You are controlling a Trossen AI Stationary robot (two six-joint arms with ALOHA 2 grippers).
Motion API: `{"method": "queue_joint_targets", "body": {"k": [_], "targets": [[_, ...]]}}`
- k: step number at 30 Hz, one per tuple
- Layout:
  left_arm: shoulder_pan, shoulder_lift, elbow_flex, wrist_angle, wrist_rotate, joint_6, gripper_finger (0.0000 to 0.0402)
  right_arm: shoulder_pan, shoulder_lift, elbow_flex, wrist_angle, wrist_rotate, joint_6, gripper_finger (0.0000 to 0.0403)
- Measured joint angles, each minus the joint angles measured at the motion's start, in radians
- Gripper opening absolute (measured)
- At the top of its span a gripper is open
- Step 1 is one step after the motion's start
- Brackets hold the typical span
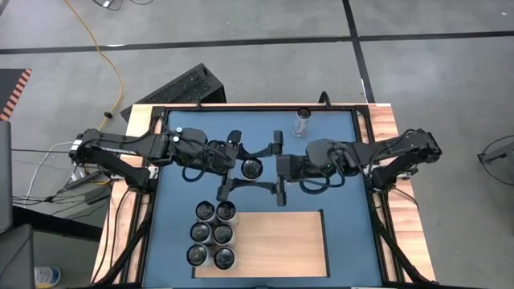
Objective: Place canned beverage on shelf
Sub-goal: Put the bottom right white pink soda can on the shelf
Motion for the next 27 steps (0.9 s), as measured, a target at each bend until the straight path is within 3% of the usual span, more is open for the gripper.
{"method": "queue_joint_targets", "body": {"k": [8, 14, 19, 27], "targets": [[0.0, 0.0, 0.0, 0.02, -0.001, 0.007, 0.0254, -0.01, 0.002, -0.002, 0.011, -0.01, -0.006, 0.027], [0.0, 0.0, 0.0, 0.026, 0.006, 0.021, 0.0254, 0.005, 0.002, -0.002, 0.019, 0.023, -0.034, 0.0218], [-0.001, 0.0, 0.0, 0.027, 0.016, 0.029, 0.0262, 0.005, 0.002, -0.002, 0.017, 0.028, -0.04, 0.0217], [-0.005, -0.005, 0.0, 0.01, 0.021, 0.012, 0.031, 0.006, -0.004, -0.003, 0.021, 0.065, -0.084, 0.0217]]}}
